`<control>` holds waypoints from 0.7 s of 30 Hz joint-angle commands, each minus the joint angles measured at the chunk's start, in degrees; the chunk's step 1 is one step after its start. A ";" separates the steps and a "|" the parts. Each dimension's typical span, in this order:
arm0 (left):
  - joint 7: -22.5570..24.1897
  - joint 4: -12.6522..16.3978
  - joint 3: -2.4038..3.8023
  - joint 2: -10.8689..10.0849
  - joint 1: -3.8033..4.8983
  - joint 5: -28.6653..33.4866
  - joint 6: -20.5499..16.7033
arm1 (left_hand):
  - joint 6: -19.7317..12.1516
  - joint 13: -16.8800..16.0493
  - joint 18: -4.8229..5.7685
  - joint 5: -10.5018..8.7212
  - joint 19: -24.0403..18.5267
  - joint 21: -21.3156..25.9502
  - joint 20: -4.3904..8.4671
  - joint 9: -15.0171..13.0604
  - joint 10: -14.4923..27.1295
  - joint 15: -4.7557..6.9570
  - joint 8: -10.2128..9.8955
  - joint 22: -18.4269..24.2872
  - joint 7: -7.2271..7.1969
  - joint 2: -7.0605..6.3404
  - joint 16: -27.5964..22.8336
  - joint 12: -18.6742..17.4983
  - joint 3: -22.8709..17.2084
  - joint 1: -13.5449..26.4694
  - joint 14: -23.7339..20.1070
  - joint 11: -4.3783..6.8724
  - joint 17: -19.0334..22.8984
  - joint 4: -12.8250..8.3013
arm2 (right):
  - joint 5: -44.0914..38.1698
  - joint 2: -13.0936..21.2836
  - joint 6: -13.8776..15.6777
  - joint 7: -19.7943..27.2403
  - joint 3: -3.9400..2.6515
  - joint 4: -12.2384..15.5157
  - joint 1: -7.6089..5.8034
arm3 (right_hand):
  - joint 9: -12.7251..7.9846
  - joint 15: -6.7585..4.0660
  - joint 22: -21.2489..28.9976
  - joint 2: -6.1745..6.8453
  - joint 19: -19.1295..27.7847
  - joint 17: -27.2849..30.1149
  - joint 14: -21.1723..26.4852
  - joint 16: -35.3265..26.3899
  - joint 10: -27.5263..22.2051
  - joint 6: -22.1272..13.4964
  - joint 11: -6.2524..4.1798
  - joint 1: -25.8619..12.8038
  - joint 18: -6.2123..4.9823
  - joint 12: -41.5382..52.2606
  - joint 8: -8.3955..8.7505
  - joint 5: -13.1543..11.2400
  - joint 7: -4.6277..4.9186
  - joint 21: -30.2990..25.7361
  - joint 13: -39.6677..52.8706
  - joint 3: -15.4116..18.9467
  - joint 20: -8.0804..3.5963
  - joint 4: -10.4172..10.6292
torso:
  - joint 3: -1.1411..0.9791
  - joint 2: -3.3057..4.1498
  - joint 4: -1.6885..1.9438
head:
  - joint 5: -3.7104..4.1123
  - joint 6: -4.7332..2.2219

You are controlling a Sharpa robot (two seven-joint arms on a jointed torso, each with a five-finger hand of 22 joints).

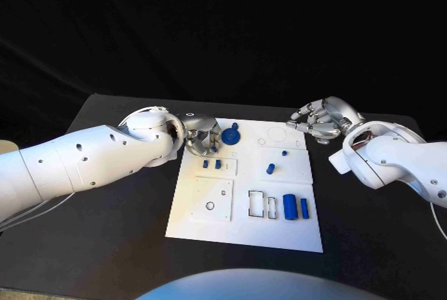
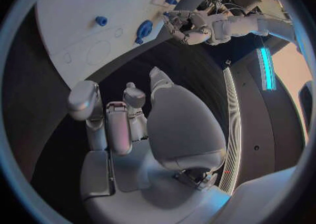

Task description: Assemble the parts on the task board

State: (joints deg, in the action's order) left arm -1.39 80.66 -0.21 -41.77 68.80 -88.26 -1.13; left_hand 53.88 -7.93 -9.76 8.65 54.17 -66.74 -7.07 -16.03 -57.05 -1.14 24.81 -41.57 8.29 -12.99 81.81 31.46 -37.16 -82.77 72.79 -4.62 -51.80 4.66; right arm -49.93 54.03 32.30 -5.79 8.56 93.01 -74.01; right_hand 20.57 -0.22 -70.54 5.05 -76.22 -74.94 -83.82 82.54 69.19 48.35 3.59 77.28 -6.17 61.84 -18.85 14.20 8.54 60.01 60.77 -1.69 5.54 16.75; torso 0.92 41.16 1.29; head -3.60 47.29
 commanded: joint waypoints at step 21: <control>0.77 -1.21 -0.42 1.28 -0.18 -0.48 1.34 | 0.30 0.09 -0.34 -0.23 -0.07 -0.18 -0.06 -0.11 -0.57 0.17 -0.37 0.00 -0.09 0.08 0.19 -0.62 0.03 0.50 0.21 -0.04 0.16 -0.47 | -0.26 -0.07 -0.41 0.20 -0.01 0.01 0.03 | -0.04 -0.36 0.05 -0.25 0.51 -0.87 -2.67 -0.28 -0.09 -0.48 0.03 -0.44 -0.36 -0.15 -0.22 0.22 -0.08 -0.20 -0.06 -0.25 -0.02 -0.04 | 0.02 -0.01 0.03 | 0.10 0.37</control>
State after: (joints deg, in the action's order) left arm -1.04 79.48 -0.53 -40.65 68.71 -88.34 -1.08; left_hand 53.87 -7.88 -9.76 8.65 54.17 -66.74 -7.07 -16.19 -57.25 -1.14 24.72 -41.57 8.29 -12.99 81.81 31.23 -36.99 -82.77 72.79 -4.82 -51.63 4.49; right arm -49.93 54.00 32.30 -5.80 8.56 93.01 -74.01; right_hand 20.57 -0.22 -70.54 5.05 -76.22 -74.92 -83.82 82.54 69.19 48.35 3.59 77.28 -6.16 61.84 -18.85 14.20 8.54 60.01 60.78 -1.69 5.54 16.75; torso 0.93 41.16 1.31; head -3.48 47.62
